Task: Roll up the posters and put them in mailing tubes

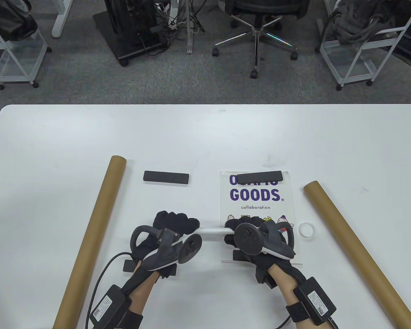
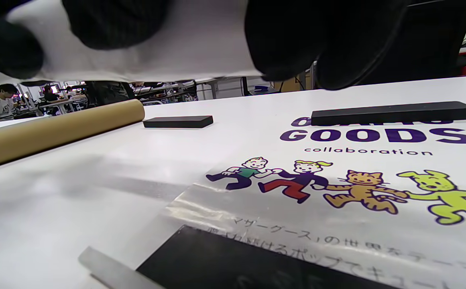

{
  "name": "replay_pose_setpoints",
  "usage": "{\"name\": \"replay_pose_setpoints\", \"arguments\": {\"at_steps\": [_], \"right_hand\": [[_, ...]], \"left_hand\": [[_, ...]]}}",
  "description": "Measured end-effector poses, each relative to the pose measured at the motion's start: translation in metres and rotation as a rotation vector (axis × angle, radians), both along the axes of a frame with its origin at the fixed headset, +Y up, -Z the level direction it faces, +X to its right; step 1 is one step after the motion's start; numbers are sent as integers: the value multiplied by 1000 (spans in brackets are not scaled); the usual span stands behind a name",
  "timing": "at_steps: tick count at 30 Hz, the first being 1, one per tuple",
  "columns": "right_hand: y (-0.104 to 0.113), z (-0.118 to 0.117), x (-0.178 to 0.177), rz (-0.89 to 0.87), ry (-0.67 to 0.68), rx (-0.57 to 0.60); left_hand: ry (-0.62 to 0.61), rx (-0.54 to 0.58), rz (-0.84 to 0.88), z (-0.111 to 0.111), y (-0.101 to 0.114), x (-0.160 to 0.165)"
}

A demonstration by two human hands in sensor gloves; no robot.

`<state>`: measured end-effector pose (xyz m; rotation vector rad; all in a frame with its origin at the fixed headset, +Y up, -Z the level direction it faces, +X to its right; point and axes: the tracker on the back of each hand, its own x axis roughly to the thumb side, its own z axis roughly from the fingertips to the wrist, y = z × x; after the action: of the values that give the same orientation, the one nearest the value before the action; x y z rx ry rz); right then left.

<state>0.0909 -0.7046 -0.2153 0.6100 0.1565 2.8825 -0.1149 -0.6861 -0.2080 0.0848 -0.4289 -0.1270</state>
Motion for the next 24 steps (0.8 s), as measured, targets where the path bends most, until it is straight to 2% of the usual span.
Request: {"name": "replay_pose_setpoints", "arguments": {"at_steps": [7, 24], "right_hand": [[2, 4, -7, 84, -5, 80], [3, 3, -3, 38, 15, 17]], "left_hand": [[5, -4, -35, 0, 0, 1], [3, -101, 66, -3, -3, -3]]}}
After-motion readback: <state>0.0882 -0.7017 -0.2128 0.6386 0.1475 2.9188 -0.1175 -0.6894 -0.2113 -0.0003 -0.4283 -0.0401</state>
